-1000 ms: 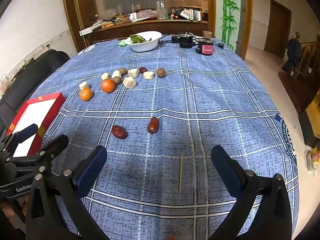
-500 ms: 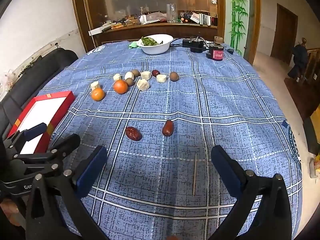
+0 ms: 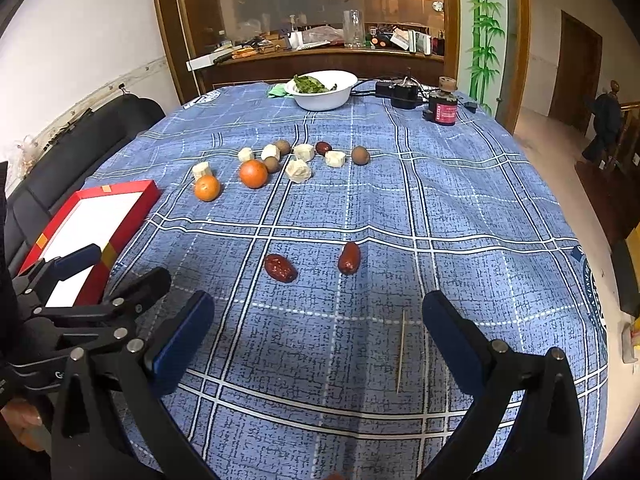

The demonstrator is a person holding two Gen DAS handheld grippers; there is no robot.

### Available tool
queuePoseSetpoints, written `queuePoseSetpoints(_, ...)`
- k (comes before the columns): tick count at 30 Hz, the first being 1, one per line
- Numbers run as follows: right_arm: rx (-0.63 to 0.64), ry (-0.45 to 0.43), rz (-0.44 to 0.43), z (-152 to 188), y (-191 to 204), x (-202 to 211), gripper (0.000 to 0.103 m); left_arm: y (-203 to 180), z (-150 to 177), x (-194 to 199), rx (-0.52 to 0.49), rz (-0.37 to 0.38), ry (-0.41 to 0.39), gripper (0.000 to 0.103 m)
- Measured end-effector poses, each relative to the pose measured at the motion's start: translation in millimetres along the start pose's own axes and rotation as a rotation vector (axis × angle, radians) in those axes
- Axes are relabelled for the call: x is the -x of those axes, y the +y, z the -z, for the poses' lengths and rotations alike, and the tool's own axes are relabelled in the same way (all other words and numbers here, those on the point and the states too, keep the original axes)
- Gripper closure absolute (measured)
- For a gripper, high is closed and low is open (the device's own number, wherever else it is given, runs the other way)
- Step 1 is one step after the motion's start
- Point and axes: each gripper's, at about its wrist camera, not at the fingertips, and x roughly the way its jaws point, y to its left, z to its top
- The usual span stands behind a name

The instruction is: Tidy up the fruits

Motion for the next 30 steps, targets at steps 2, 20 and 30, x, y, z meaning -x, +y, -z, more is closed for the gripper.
queuePoseSetpoints(2, -0.002, -0.002, -0.002, 0.2, -0.3, 0.6, 0.000, -0.2, -0.1, 0.0, 0.003, -0.002, 0.000, 0.001)
queuePoseSetpoints(20, 0.013, -0.012, -0.014, -1.8, 3.0, 2.3, 0.000, 2.0, -0.7, -0.3, 0.009, -0.003, -0.002, 0.001)
queuePoseSetpoints(30, 0.018, -0.018, -0.017, -2.8, 4.8, 4.0, 0.000, 1.9, -0.7, 0.0, 0.008, -0.001, -0.001, 0.001)
